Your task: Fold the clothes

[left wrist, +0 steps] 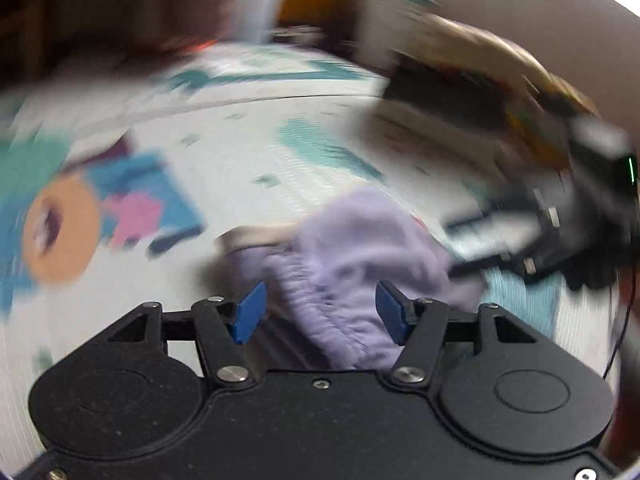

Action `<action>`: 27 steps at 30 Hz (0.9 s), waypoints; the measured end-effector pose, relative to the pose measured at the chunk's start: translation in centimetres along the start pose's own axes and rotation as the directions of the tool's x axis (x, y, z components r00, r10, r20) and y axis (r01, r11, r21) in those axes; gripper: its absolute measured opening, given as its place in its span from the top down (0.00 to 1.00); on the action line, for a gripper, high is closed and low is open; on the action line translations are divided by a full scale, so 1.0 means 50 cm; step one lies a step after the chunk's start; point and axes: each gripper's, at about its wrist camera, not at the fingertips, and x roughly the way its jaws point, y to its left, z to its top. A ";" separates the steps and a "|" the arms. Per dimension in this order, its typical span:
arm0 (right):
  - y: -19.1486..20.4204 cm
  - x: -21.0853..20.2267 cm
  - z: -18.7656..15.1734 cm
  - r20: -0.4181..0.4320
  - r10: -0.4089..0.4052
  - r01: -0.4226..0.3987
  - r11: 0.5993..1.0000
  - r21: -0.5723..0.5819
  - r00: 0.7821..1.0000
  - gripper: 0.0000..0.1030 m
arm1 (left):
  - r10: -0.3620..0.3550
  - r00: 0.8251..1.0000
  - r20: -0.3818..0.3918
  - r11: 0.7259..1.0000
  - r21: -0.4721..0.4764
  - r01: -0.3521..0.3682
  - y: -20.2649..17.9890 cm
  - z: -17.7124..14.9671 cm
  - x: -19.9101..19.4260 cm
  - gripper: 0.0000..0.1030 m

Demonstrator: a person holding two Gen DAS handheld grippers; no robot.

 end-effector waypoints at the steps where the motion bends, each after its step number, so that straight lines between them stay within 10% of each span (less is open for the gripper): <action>1: -0.020 0.005 -0.003 -0.019 0.014 -0.012 0.996 0.085 1.000 0.31 | -0.005 1.000 -0.005 0.997 -0.079 0.005 0.017 0.002 0.001 0.39; 8: -0.133 0.022 -0.040 -0.004 0.083 -0.068 0.840 0.538 0.997 0.31 | -0.041 0.999 -0.036 0.902 -0.432 0.021 0.080 -0.026 -0.004 0.37; 15: -0.143 0.035 -0.040 0.018 0.112 -0.102 0.813 0.574 0.994 0.31 | -0.055 0.996 -0.074 0.825 -0.565 0.003 0.109 -0.046 0.020 0.37; 27: -0.119 0.065 -0.035 0.031 0.214 -0.187 0.765 0.616 0.976 0.38 | 0.008 0.998 -0.057 0.793 -0.608 -0.041 0.081 -0.036 0.047 0.34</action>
